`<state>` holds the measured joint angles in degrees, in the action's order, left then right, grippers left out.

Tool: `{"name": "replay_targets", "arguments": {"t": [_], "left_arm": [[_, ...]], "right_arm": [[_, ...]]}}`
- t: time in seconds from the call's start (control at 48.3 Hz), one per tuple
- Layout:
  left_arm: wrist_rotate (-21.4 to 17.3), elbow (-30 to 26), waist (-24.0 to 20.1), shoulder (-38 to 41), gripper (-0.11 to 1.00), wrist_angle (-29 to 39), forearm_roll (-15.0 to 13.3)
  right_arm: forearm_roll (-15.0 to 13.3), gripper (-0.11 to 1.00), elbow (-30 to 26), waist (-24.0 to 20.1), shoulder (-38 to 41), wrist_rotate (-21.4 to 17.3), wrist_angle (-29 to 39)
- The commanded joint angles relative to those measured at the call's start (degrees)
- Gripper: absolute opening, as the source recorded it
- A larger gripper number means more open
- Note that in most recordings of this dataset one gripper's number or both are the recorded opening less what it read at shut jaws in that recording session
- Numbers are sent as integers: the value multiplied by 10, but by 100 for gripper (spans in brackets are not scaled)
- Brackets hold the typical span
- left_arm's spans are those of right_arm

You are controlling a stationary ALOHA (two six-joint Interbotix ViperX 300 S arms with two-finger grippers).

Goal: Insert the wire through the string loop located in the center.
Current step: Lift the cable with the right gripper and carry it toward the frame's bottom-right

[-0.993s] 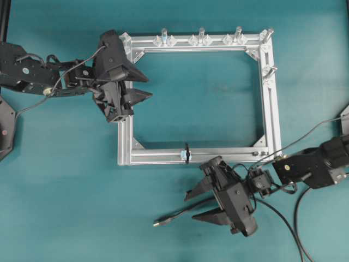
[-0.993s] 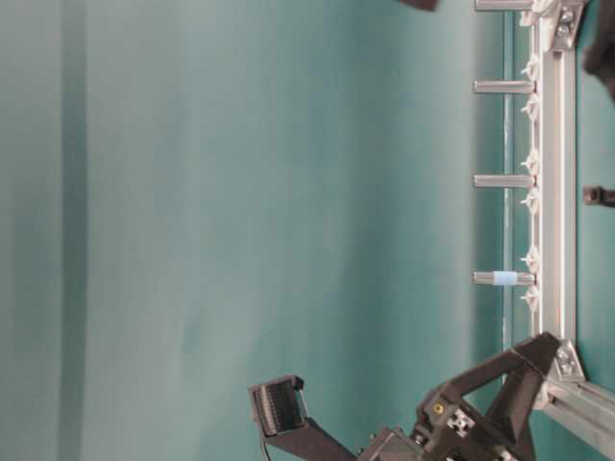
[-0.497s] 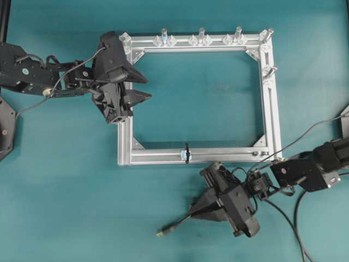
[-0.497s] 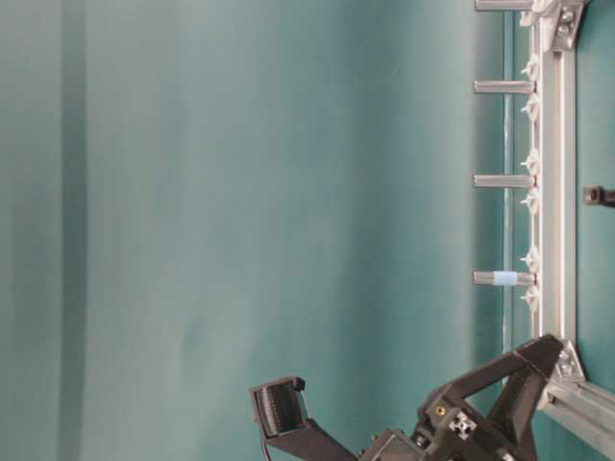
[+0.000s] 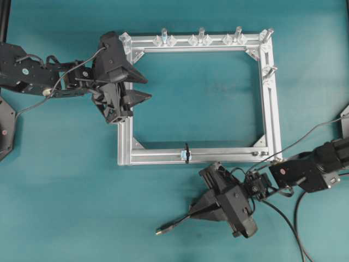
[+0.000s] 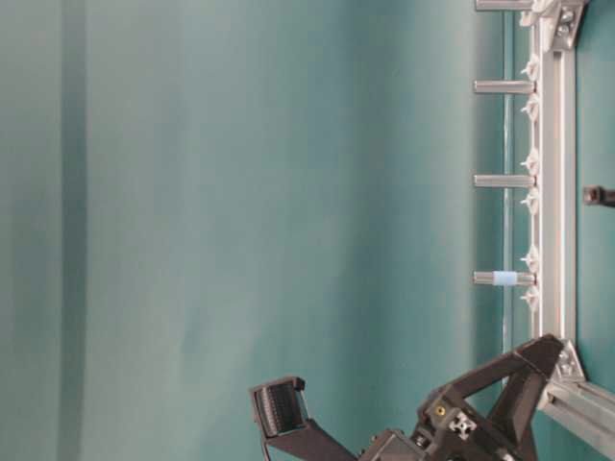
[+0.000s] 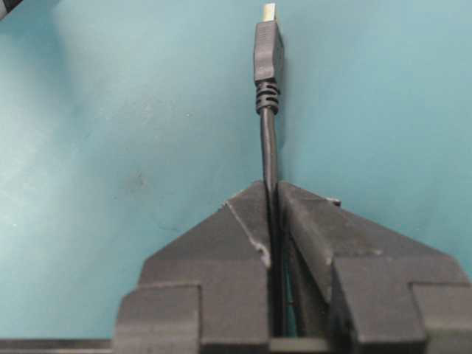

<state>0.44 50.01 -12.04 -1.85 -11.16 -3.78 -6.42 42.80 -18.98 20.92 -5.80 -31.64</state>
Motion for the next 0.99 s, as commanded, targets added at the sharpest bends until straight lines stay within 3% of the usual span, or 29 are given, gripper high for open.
{"name": "replay_targets", "arguments": {"t": [0.0,0.393,0.766,0.972], "left_arm": [[4,-5,1,-15,55,-2,2],[4,-5,2,-14,55,-2,2],[4,-10,2,-14,55,-2,2],[4,-9,3,-14,55,-3,2]], "right_arm": [[1,8,-4,3,3,1,11],[2,8,-4,2,-18,0,20],[5,8,-6,2,-142,-1,149],[25,8,-9,2,-191,-1,206]]}}
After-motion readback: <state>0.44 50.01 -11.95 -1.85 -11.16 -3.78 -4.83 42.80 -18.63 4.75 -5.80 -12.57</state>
